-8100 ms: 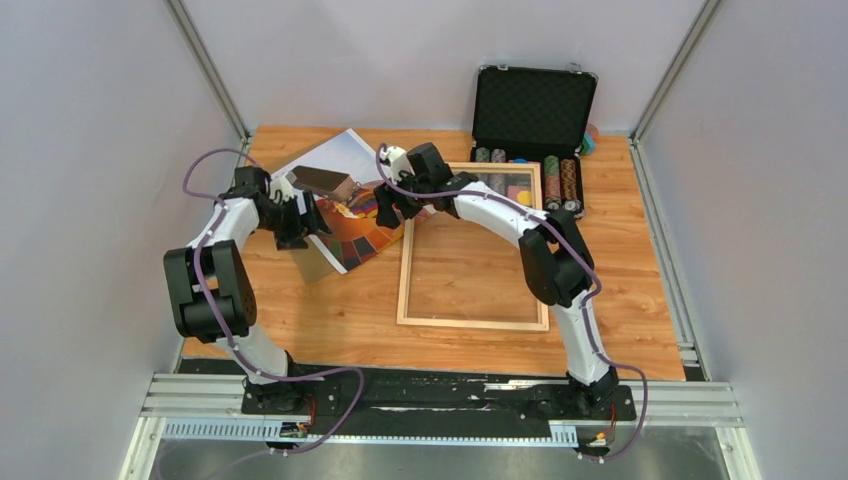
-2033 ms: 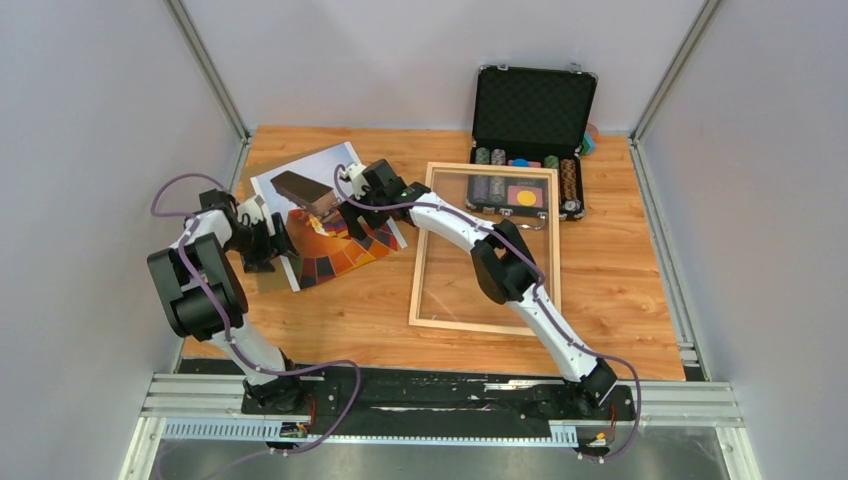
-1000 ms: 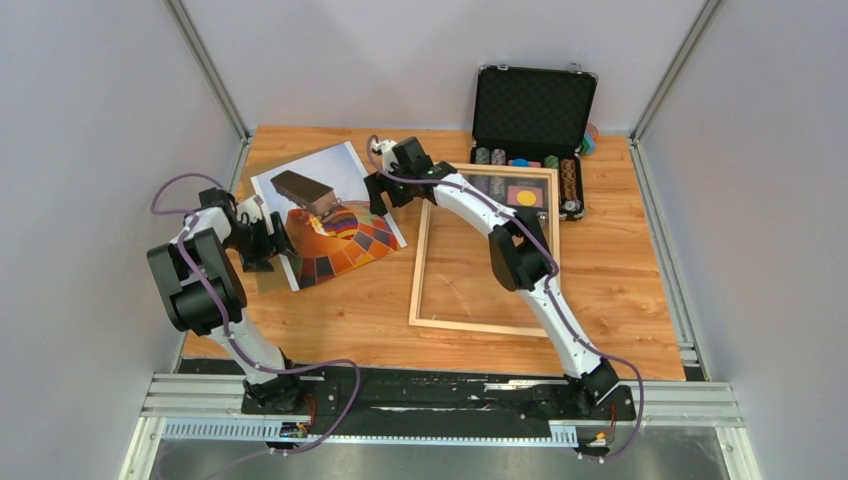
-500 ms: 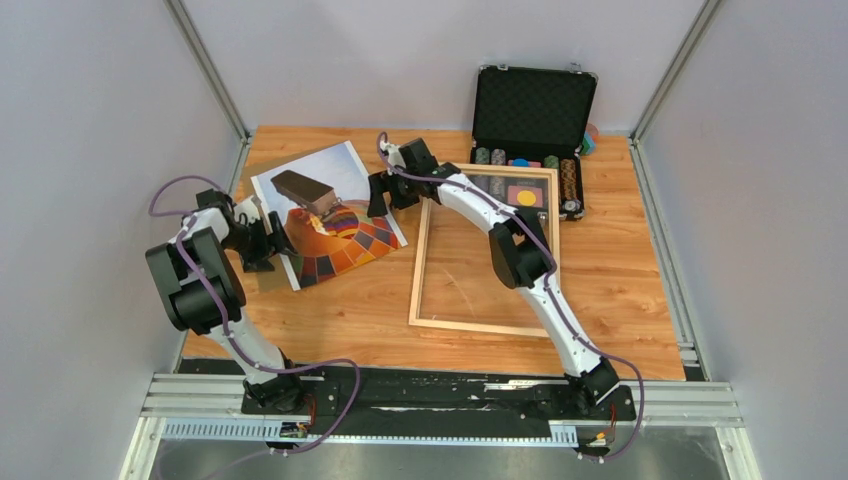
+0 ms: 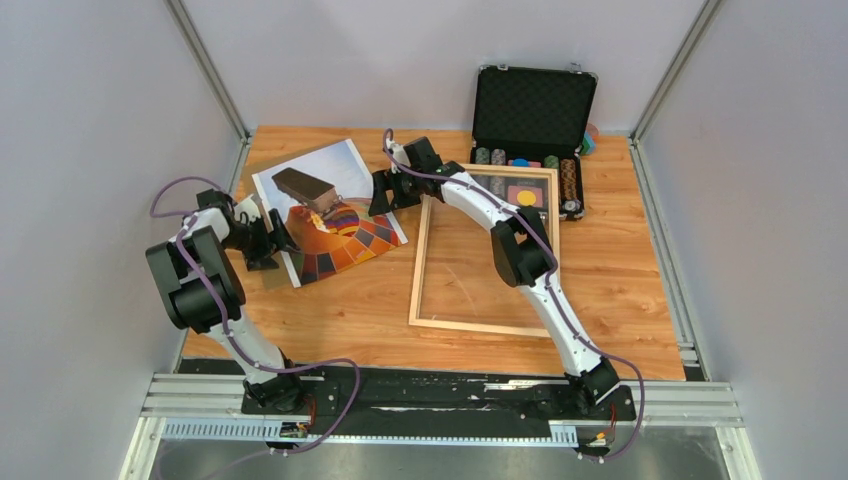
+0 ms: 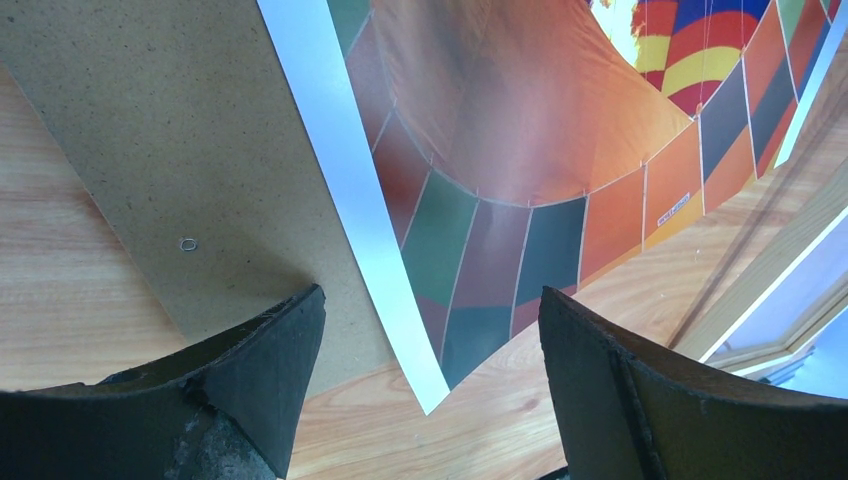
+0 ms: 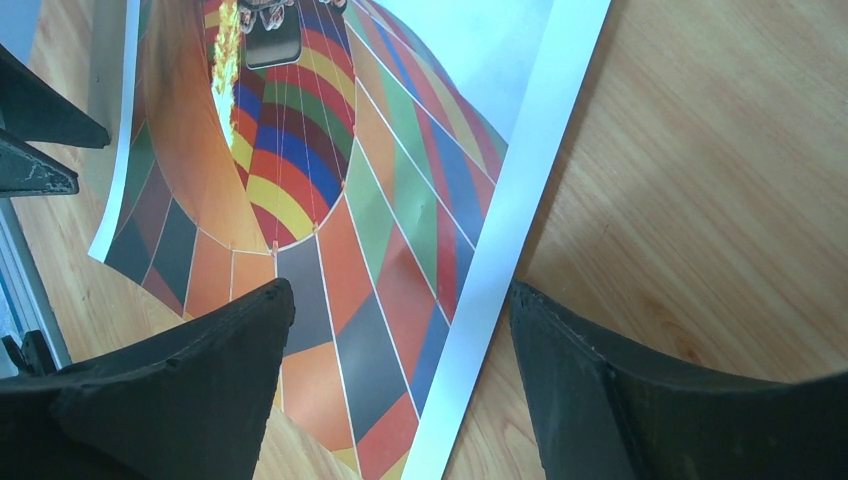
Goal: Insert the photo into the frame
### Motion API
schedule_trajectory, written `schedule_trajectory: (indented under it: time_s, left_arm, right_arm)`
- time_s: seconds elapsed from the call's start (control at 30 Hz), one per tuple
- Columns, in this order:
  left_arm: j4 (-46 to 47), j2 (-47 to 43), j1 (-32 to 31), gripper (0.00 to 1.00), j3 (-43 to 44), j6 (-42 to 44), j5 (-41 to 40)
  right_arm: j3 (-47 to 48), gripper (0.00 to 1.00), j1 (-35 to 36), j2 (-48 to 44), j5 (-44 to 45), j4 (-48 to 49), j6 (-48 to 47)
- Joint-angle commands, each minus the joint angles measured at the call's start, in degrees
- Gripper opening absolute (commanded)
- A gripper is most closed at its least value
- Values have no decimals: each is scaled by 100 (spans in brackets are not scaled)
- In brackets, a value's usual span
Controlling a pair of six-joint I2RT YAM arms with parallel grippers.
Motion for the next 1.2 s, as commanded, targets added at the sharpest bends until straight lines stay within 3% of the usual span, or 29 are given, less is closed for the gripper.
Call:
schedule_trajectory:
  time_s: [0.0, 0.37, 0.73, 1.0, 1.17]
  left_arm:
    - [336, 22, -63, 87, -84, -117, -36]
    - [511, 447, -295, 88, 210, -411, -147]
    - [781, 493, -355, 87, -122, -556, 219]
    - [844, 594, -357, 87, -205, -565, 398]
    - [854, 583, -354, 87, -229, -545, 379]
  right_arm:
    - [-14, 82, 2, 181, -81, -147, 131]
    - [-29, 82, -12, 153, -72, -148, 127]
    - [-103, 80, -35, 186, -326, -140, 277]
    - [-148, 74, -127, -10, -598, -77, 432]
    - [-171, 66, -172, -144, -771, -14, 474]
